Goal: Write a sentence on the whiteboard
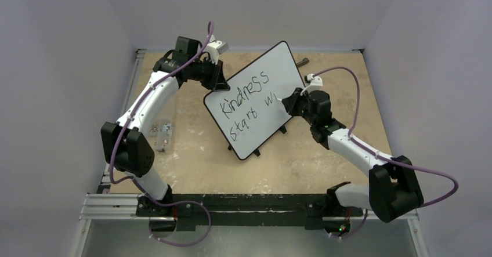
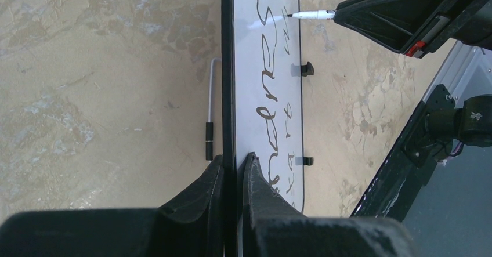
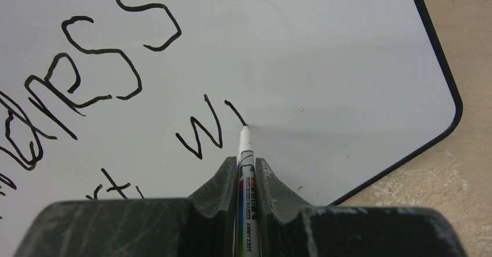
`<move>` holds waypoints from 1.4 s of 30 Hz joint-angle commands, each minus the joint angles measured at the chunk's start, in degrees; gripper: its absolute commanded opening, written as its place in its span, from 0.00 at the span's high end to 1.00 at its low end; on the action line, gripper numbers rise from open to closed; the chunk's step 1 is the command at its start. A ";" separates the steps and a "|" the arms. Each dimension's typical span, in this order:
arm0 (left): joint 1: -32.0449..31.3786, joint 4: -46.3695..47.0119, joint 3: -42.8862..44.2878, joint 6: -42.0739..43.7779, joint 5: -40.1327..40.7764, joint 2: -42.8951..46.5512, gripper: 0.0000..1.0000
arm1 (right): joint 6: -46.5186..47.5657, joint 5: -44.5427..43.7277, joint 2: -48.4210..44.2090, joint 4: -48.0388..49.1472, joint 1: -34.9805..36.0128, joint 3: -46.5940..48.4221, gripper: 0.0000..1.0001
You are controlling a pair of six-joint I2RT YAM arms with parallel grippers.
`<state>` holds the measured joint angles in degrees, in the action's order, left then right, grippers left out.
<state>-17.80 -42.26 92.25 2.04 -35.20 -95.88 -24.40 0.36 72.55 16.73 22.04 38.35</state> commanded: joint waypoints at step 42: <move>-2.24 -5.55 -1.72 7.46 4.93 -1.07 1.00 | -0.15 -0.18 -0.51 -0.03 0.00 6.00 1.00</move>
<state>-17.93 -41.91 92.25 2.13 -35.51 -95.88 -24.60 1.98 74.70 15.75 22.06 44.71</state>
